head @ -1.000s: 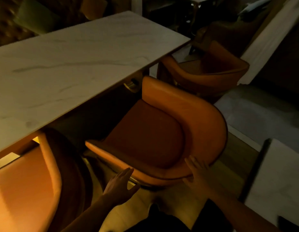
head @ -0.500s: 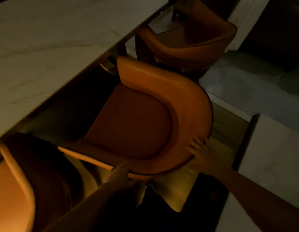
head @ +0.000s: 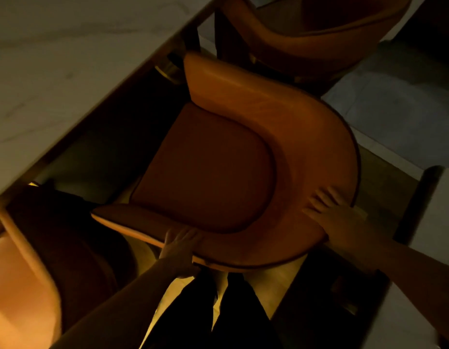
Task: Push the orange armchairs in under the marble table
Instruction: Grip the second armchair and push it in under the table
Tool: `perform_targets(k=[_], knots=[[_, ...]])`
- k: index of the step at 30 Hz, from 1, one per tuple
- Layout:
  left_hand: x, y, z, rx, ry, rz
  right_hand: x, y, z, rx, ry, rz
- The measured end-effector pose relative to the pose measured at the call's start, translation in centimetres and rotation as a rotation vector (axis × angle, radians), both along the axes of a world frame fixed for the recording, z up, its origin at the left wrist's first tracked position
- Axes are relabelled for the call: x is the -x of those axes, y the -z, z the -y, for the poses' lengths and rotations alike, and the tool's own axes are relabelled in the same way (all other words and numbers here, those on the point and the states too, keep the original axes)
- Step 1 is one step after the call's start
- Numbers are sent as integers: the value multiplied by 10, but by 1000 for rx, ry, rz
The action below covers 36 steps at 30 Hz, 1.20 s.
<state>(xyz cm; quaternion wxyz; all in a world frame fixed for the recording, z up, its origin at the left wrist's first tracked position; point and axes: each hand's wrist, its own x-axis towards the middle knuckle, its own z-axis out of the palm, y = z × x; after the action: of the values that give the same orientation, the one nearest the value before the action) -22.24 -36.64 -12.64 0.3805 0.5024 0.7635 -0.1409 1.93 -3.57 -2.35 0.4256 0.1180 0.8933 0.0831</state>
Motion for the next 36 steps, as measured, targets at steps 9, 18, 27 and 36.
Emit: perform_targets(k=[9,18,27,36], knots=[[32,29,1,-13,110,-140,2,25,-29,100,-299,63],[34,40,0,-79,26,-152,1,26,-36,170,-342,35],[62,37,7,-106,41,-161,21,19,-15,196,-315,-6],[150,34,22,-100,33,-252,71,39,33,256,-192,66]])
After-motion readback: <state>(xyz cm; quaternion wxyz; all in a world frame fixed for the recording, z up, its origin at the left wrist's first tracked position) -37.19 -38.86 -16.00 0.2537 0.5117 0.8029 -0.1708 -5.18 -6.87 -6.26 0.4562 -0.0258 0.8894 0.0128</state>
